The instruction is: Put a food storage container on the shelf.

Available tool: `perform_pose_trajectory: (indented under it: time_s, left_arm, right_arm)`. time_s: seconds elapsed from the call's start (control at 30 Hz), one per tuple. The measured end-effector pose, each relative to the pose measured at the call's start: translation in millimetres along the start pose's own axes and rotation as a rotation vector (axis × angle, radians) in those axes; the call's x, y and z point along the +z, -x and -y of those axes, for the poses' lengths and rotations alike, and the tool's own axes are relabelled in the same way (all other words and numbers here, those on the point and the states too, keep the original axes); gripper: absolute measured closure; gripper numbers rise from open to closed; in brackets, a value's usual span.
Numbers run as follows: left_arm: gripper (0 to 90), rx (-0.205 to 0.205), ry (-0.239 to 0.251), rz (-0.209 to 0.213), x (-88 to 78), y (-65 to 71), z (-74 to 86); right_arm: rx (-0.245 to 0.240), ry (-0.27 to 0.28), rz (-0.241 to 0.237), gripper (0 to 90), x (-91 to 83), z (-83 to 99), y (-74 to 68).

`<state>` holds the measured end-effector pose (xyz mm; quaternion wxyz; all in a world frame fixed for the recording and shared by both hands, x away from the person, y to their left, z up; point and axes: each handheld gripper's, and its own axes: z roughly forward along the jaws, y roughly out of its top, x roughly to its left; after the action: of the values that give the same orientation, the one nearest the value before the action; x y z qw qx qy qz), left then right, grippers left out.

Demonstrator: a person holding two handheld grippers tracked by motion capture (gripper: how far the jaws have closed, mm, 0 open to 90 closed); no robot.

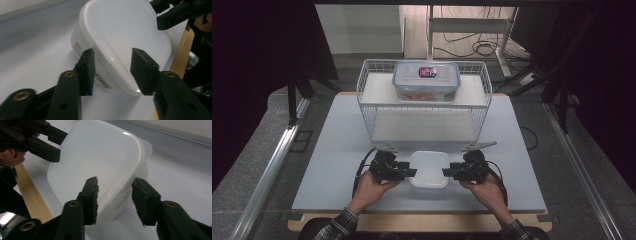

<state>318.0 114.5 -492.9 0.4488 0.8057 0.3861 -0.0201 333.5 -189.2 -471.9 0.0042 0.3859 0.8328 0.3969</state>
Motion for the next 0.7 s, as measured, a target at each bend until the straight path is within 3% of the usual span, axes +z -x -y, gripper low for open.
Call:
perform_pose_trajectory:
  time_s: [0.2,0.33,0.4,0.47,0.57,0.7]
  left_arm:
    - [66.5,-0.023,0.045,-0.014,-3.2,1.1,0.9]
    - [74.3,-0.033,0.069,-0.018,-7.5,1.1,1.3]
    - [79.4,-0.004,0.076,-0.044,-7.3,3.2,1.9]
    - [79.4,-0.01,0.081,-0.046,-7.0,2.9,2.1]
    - [79.5,-0.012,0.093,-0.047,-6.5,2.4,3.2]
    - [79.5,0.006,0.101,-0.078,-6.9,5.2,2.6]
  right_arm:
    - [0.026,0.046,0.042,66.5,-6.8,2.0,-5.7]
    - [0.038,0.085,0.045,74.3,-10.2,3.4,-5.2]
    - [0.019,0.104,0.066,78.1,-12.1,4.0,-5.5]
    - [-0.004,0.109,0.094,78.2,-11.3,4.3,-8.0]
    - [-0.001,0.124,0.088,78.2,-10.8,5.7,-6.8]
    - [-0.022,0.134,0.105,78.1,-9.1,6.5,-8.0]
